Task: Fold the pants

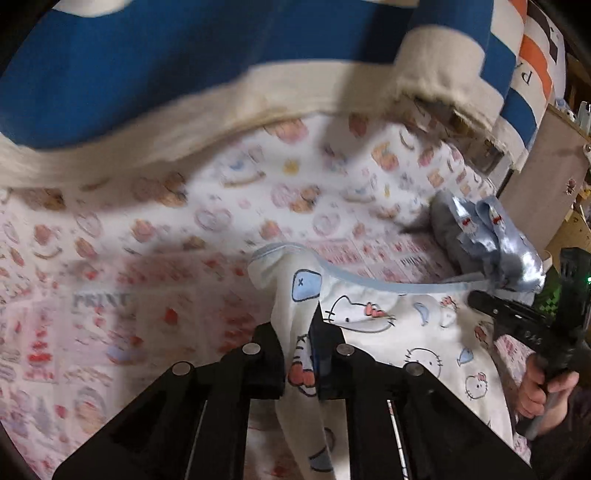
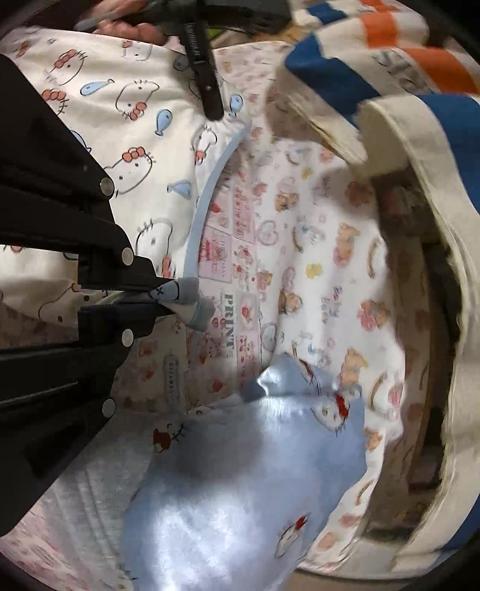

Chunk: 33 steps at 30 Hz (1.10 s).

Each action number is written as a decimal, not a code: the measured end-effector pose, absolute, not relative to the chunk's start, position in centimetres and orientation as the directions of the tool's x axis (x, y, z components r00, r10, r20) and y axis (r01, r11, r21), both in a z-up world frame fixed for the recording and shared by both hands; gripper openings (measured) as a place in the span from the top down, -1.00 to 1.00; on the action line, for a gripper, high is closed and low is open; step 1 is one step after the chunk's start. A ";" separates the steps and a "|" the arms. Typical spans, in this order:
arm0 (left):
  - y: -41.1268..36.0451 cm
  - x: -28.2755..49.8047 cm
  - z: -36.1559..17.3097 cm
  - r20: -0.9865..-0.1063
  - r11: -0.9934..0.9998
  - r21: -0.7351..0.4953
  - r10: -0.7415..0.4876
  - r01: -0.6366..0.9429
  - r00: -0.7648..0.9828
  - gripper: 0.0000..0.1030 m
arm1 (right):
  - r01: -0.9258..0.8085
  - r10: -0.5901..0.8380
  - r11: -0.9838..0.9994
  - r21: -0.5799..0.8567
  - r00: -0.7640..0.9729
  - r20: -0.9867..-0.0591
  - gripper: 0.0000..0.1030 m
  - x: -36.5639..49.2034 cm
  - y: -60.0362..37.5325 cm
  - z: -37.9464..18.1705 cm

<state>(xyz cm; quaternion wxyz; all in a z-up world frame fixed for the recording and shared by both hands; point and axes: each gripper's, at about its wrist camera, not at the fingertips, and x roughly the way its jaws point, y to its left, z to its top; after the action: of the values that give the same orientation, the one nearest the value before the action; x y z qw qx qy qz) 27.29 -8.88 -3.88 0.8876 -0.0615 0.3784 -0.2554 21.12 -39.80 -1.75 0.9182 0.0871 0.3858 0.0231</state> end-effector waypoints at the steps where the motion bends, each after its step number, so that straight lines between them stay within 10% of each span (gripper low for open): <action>1: -8.5 27.7 -3.9 -0.644 0.870 -0.310 -0.489 0.384 0.589 0.83 | 0.031 0.119 0.980 0.198 0.706 -0.698 0.91 21.2 -39.7 -1.6; 20: -5.0 30.1 -4.4 -0.678 0.954 -0.216 -0.299 0.208 0.671 0.86 | 0.025 0.019 0.998 0.053 0.719 -0.695 0.91 27.8 -34.2 -3.3; 26: -5.4 30.3 -5.0 -0.691 0.975 -0.135 -0.222 0.179 0.688 0.20 | 0.025 0.070 0.993 0.119 0.688 -0.723 0.88 28.5 -35.4 -4.1; 28: -5.1 30.0 -4.6 -0.674 0.979 -0.118 -0.201 0.165 0.711 0.09 | 0.032 0.041 0.996 0.088 0.692 -0.721 0.63 28.3 -35.3 -4.0; 32: -4.8 29.3 -3.4 -0.615 0.991 -0.064 -0.135 0.121 0.777 -0.58 | 0.051 -0.027 0.999 0.015 0.724 -0.689 -0.97 27.6 -35.3 -2.9; 33: -4.7 28.9 -3.0 -0.590 0.991 -0.052 -0.128 0.120 0.797 -0.59 | 0.052 -0.028 0.999 0.016 0.736 -0.677 -0.97 27.4 -35.5 -2.5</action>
<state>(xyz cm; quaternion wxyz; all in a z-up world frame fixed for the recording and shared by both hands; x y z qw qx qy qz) 28.88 -4.69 -3.02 0.9480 -0.0058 0.3115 -0.0653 27.35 -35.50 -2.52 0.9314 0.0167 0.3629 -0.0214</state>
